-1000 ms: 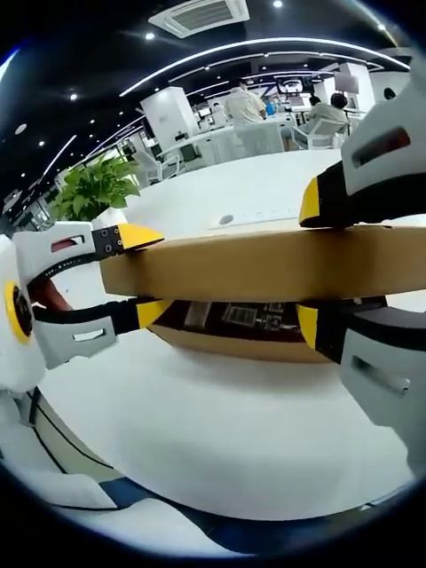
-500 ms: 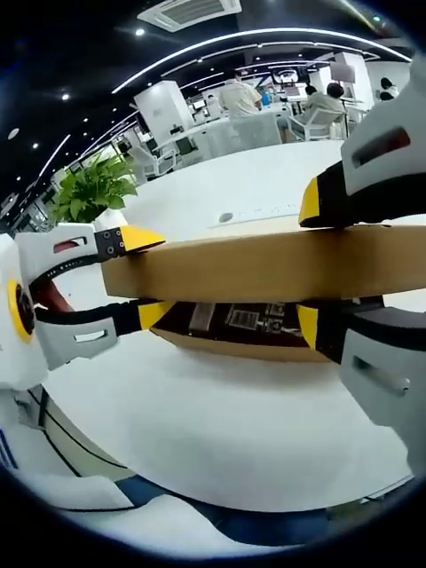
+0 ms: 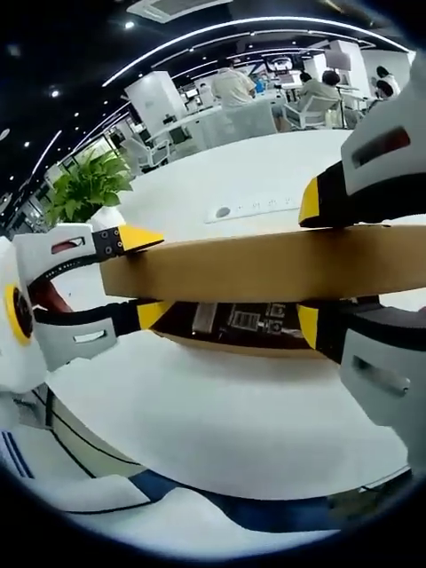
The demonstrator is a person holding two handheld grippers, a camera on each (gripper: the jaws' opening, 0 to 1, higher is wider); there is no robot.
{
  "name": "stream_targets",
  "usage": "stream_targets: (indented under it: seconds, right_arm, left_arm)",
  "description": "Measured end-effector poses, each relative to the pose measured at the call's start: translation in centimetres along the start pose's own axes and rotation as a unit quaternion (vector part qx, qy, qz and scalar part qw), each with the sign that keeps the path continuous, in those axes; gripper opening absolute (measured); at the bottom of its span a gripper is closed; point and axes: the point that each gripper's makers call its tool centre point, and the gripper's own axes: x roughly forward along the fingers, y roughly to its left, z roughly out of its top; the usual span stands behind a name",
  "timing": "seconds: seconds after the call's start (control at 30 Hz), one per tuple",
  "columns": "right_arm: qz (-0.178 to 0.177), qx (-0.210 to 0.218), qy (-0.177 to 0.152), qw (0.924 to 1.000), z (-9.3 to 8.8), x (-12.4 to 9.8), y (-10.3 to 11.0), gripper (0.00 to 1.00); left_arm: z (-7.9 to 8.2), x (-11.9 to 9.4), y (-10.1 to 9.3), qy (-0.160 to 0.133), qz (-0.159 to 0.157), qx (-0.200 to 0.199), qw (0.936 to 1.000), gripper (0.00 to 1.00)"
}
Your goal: Operate the shoe box by opening the lid, removing the specified soft item, and placing it in the target area until the item is outside and the box remains undamaged.
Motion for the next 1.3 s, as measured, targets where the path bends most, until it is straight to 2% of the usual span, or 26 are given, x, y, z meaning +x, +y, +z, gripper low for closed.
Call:
stream_targets:
  seconds: [0.2, 0.47, 0.53, 0.83, 1.3]
  right_arm:
    - [0.011, 0.015, -0.001, 0.9998, 0.0, -0.2, -0.2, 0.32]
    - [0.027, 0.026, 0.005, 0.9993, 0.1, -0.3, -0.7, 0.32]
    - [0.031, 0.032, 0.009, 0.999, -0.1, 0.3, -1.3, 0.32]
    - [0.041, 0.041, 0.011, 0.9982, -0.4, 0.3, -1.5, 0.32]
    - [0.047, 0.049, 0.013, 0.9976, -0.2, 0.1, -1.9, 0.32]
  left_arm:
    - [0.2, -0.5, 0.3, -0.001, -0.008, -0.006, 0.9999, 0.33]
    - [0.1, 0.2, 0.9, 0.006, -0.035, -0.015, 0.9992, 0.33]
    - [0.1, 0.1, 0.9, 0.008, -0.038, -0.014, 0.9991, 0.33]
    - [-0.4, 1.0, 1.3, 0.003, -0.056, -0.024, 0.9981, 0.33]
    - [-0.2, 0.9, 1.7, -0.004, -0.065, -0.022, 0.9976, 0.33]
